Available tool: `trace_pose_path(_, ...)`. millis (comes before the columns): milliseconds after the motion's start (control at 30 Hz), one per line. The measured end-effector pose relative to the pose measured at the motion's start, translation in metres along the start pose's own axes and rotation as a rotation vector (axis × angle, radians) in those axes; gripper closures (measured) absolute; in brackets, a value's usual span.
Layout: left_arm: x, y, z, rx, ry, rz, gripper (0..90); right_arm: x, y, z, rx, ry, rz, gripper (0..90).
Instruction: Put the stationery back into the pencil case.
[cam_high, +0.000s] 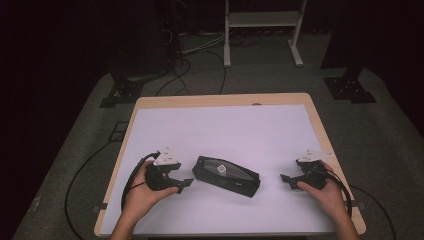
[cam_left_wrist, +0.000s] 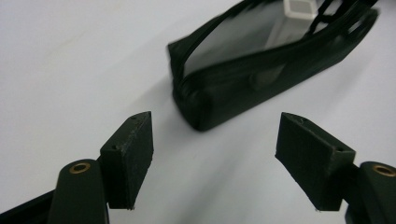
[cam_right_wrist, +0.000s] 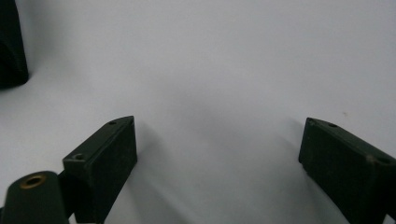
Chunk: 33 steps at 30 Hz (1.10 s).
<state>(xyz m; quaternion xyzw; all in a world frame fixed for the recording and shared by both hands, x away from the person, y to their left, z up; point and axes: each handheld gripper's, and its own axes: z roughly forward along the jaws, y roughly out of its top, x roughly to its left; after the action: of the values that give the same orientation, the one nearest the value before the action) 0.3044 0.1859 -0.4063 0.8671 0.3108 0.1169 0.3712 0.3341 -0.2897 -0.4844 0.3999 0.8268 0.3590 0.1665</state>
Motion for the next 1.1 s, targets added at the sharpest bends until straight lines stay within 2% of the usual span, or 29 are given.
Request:
trace_pose_path(67,0.004,-0.009,-0.002,0.005,0.015,-0.016,26.2,0.000,0.000,0.000,0.000,0.000,0.000,10.2)
trace_pose_path(433,0.014,-0.041,-0.007,0.055,0.077,-0.063,21.3,0.000,0.000,0.000,0.000,0.000,0.001,10.2)
trace_pose_path(800,0.020,-0.067,-0.009,0.114,0.150,-0.114,12.5,0.000,0.000,0.000,-0.001,0.000,0.001,10.2)
trace_pose_path(1100,0.022,-0.083,-0.005,0.151,0.211,-0.118,9.1,0.000,0.000,0.000,-0.001,0.000,0.000,10.2)
